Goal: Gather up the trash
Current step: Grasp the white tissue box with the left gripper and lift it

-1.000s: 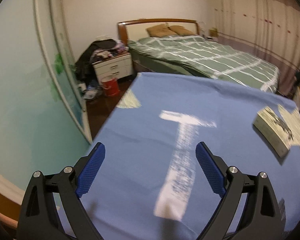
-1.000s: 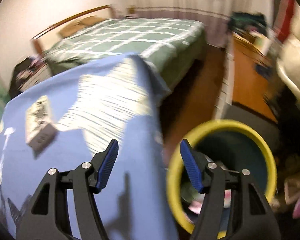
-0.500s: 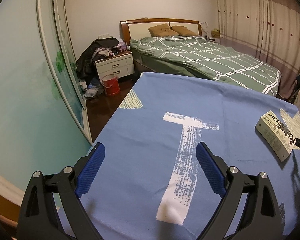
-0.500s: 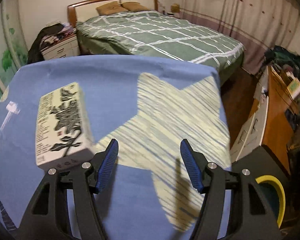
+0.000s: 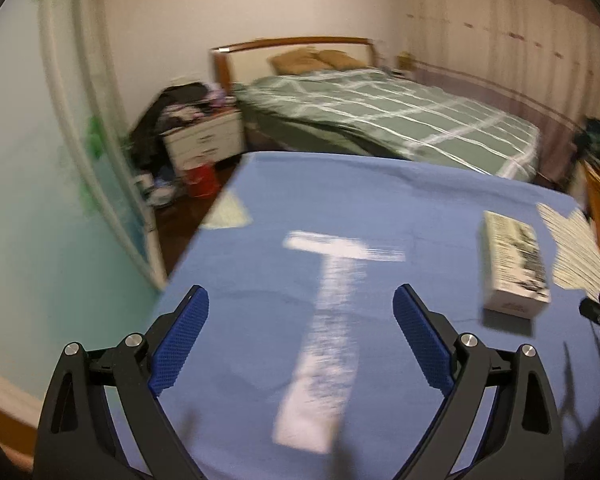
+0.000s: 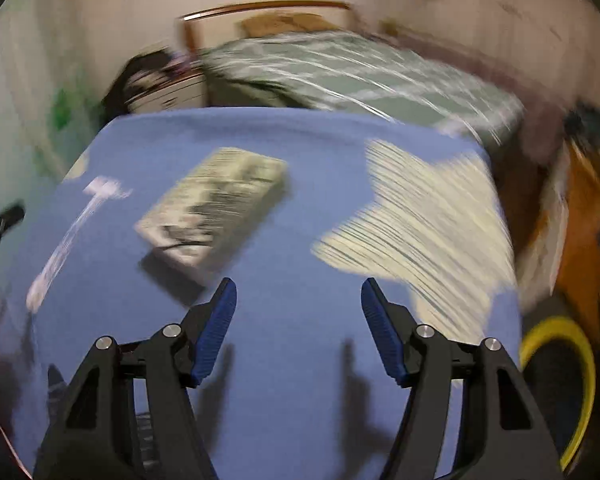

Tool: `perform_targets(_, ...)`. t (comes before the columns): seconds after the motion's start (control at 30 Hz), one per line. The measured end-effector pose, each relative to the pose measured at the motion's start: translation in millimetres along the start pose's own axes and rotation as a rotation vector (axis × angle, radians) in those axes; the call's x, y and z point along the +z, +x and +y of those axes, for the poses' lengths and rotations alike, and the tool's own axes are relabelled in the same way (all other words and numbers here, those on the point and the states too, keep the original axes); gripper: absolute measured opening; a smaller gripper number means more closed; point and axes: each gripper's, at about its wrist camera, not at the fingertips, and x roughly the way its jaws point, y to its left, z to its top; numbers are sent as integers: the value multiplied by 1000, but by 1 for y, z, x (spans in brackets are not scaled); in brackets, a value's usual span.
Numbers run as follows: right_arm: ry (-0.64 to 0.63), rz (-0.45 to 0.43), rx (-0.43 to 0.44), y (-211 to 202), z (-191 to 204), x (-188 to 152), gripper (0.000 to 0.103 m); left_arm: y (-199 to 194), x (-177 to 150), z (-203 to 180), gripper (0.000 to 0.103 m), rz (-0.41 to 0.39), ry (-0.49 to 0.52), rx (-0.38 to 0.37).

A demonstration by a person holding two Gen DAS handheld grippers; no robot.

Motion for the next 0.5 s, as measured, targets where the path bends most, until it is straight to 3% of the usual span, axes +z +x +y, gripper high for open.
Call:
perform_targets(0.23, 241, -51, -44, -23, -62, -15, 67, 21, 17, -71, 92, 106, 121, -250)
perform_targets(0.5, 221, -120, -50, -58, -91, -23, 74, 57, 15, -154, 94, 221, 234, -358)
